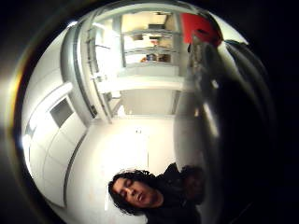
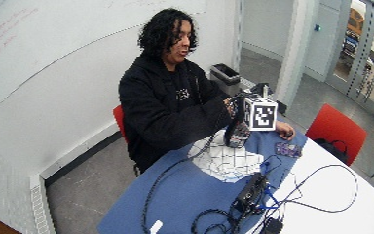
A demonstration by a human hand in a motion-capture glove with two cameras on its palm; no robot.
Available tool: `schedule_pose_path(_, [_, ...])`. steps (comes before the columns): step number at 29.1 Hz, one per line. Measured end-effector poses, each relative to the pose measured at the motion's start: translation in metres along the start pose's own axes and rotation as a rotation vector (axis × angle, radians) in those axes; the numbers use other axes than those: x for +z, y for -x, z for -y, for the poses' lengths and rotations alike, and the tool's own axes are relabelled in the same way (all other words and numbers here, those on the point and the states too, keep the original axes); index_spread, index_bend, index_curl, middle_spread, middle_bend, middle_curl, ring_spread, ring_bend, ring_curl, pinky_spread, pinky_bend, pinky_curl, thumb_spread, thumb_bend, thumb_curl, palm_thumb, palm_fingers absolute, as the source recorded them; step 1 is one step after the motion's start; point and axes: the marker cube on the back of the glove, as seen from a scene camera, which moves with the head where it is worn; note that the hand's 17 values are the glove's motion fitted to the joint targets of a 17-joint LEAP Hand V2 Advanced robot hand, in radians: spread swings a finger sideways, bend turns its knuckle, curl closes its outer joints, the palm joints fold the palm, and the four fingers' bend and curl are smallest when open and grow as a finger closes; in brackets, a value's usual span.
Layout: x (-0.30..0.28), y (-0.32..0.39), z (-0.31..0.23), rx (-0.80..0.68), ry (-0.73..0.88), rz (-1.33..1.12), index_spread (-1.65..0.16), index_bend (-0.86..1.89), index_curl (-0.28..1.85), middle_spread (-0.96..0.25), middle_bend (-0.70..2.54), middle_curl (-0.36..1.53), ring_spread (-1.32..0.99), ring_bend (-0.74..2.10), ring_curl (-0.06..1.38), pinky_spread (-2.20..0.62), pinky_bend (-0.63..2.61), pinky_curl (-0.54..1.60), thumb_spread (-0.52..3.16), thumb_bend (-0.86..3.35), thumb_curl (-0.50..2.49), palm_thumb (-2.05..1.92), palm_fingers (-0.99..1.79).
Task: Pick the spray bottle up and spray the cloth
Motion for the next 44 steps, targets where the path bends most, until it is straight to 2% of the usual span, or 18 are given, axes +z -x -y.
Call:
schedule_pose_path(5, [0.011, -0.021, 0.021, -0.155, -0.159, 0.109, -0.27, 0.24, 0.72, -0.17, 0.61, 0.63, -0.2, 0.67, 0.53, -0.24, 0.43, 0.47, 0.46, -0.02, 0.91, 1.02, 1.28])
schedule_pose_path(9, [0.021, -0.043, 0.032, -0.187, -0.219, 0.154, -0.27, 0.24, 0.73, -0.17, 0.61, 0.63, -0.2, 0.68, 0.53, -0.25, 0.43, 0.47, 0.45, -0.02, 0.91, 1.02, 1.28])
schedule_pose_path(25, [0.027, -0.07, 0.034, -0.255, -0.256, 0.174, -0.28, 0.25, 0.74, -0.19, 0.6, 0.63, -0.21, 0.68, 0.53, -0.27, 0.45, 0.47, 0.42, -0.02, 0.93, 1.01, 1.31])
schedule_pose_path(35, [0.028, -0.074, 0.031, -0.237, -0.197, 0.228, -0.29, 0.25, 0.74, -0.2, 0.61, 0.63, -0.22, 0.68, 0.53, -0.28, 0.45, 0.47, 0.4, -0.02, 0.93, 1.0, 1.3])
schedule_pose_path(39, [0.021, -0.084, 0.019, -0.211, -0.121, 0.206, -0.29, 0.21, 0.73, -0.18, 0.59, 0.62, -0.2, 0.66, 0.52, -0.26, 0.43, 0.47, 0.44, -0.03, 0.93, 1.0, 1.19])
schedule_pose_path(41, [0.011, -0.092, 0.006, -0.201, -0.103, 0.139, -0.28, 0.11, 0.69, -0.16, 0.54, 0.6, -0.17, 0.62, 0.5, -0.21, 0.4, 0.46, 0.52, -0.04, 0.89, 0.97, 0.99])
schedule_pose_path(44, [-0.009, -0.102, -0.017, -0.205, -0.095, -0.003, -0.26, 0.09, 0.65, -0.12, 0.49, 0.58, -0.15, 0.6, 0.5, -0.15, 0.36, 0.46, 0.66, -0.05, 0.84, 0.91, 0.84])
